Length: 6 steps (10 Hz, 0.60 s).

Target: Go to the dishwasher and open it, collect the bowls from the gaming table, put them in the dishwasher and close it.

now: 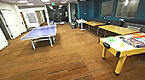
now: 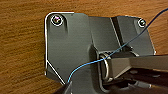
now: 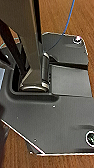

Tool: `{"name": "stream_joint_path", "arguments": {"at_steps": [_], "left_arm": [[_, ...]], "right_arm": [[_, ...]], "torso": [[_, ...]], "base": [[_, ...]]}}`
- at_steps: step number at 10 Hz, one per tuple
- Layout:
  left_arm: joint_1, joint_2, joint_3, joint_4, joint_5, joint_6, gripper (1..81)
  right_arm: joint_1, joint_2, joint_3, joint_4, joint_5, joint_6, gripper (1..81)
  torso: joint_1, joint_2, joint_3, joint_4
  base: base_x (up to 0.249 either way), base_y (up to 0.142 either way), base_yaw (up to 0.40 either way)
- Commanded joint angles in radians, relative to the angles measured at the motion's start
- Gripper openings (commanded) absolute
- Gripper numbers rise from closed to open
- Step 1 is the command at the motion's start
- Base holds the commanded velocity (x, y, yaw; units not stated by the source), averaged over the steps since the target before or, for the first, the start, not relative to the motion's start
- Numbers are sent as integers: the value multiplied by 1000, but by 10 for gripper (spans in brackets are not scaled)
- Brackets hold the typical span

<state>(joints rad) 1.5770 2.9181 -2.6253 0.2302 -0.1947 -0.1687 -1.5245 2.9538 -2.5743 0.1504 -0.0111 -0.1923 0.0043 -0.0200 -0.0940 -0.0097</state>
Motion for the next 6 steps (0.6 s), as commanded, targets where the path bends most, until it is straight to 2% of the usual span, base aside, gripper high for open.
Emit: {"name": "stream_joint_path", "arguments": {"at_steps": [1, 6], "left_arm": [[-22, -9, 2, 12, 49, 3, 811], [-24, -9, 2, 11, 49, 3, 811]], "right_arm": [[40, 0, 5, -3, -63, -2, 811], [40, 10, -4, -5, -63, -2, 811]], "torso": [[0, 0, 0, 0], [0, 0, 0, 0]], "base": [[0, 0, -400], [0, 0, -400]]}}
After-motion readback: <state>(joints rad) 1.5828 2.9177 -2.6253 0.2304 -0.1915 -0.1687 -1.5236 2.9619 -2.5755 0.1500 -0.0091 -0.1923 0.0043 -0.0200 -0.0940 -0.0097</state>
